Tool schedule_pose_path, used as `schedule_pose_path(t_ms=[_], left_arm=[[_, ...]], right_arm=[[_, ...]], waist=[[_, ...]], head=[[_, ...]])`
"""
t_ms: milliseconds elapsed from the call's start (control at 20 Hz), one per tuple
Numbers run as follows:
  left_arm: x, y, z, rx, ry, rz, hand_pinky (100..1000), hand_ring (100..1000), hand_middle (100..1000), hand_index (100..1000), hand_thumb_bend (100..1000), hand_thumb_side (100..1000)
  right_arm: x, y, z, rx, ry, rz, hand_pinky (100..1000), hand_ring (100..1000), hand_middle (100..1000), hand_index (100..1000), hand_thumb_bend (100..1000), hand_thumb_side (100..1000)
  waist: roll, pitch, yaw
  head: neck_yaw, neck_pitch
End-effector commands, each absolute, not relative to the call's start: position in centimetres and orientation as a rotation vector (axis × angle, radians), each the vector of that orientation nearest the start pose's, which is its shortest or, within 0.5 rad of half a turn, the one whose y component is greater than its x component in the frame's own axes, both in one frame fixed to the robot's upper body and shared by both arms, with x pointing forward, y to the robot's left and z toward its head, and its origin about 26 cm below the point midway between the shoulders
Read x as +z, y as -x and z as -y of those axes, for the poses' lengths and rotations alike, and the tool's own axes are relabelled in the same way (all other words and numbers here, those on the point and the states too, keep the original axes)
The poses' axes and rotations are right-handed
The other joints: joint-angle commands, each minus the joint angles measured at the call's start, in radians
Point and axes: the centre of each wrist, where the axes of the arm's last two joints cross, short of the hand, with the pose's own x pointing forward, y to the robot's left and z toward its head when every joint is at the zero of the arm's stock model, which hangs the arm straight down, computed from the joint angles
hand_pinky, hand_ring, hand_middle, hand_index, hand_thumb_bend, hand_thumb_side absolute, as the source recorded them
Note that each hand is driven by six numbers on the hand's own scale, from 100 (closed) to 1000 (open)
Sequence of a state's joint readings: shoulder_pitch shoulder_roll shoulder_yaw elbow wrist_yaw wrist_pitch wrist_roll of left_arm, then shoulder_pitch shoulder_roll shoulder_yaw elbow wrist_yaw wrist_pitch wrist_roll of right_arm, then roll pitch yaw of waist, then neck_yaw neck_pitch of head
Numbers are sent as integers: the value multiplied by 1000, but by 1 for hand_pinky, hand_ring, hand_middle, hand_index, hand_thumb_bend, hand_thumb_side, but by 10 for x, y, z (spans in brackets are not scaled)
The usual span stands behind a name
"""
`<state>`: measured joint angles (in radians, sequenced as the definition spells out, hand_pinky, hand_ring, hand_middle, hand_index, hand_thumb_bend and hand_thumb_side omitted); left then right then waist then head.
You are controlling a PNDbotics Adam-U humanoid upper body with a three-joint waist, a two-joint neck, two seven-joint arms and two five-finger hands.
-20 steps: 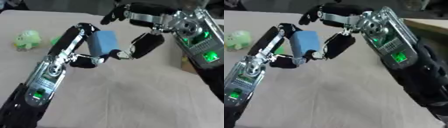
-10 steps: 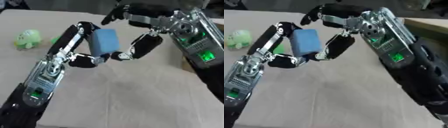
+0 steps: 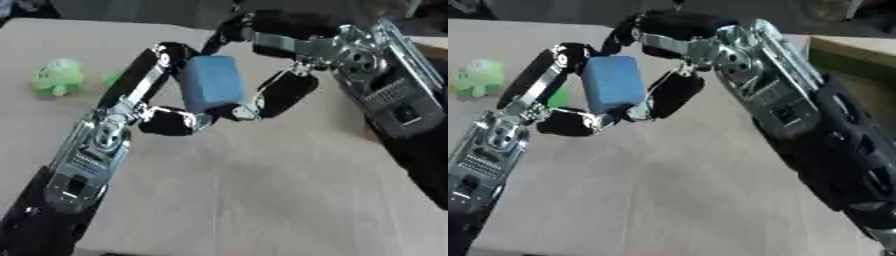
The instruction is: Pick up the objects with one hand, pass them to the other hand, and then place them into the box on the other side of the table.
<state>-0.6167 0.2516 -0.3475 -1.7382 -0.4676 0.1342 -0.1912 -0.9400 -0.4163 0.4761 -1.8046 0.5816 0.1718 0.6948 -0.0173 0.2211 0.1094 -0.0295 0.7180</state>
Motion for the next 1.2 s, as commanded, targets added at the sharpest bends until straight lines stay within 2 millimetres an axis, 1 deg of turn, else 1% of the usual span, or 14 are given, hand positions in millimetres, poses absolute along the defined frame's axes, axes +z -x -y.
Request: schedule_pose_path(t_ms=[50,150,350,650,950,1200], left_arm=[[215,-345,-137,-1076,-322,2100,584,580,504,491,100,100],[215,-345,-136,-1071,-318,2104,585,581,505,492,100,100],[215,-345,-136,-1067,-315,2111,584,580,504,492,100,100],[215,-345,-136,-1053,-310,2125,580,575,498,489,100,100],[217,-345,-136,-1036,-298,2143,575,571,495,487,100,102],[218,-344,-135,-1023,-253,2163,566,562,489,486,100,129]], right_arm=[[308,-328,110,-2515,-744,-2507,892,878,735,802,383,322],[308,-328,109,-2514,-738,-2515,891,866,714,786,370,303],[307,-329,109,-2527,-717,-2519,889,854,700,777,365,282],[306,-330,109,-2558,-719,-2457,890,873,745,817,434,303],[306,-331,109,-2562,-724,-2425,890,876,753,829,455,304],[306,-330,108,-2544,-746,-2419,886,869,748,817,458,305]], waist=[[4,-18,0],[4,-19,0],[4,-19,0],[3,-20,1],[1,-19,0],[-1,-20,-5]], head=[[-3,2],[-3,2],[-2,0],[-1,1],[2,2],[4,6]])
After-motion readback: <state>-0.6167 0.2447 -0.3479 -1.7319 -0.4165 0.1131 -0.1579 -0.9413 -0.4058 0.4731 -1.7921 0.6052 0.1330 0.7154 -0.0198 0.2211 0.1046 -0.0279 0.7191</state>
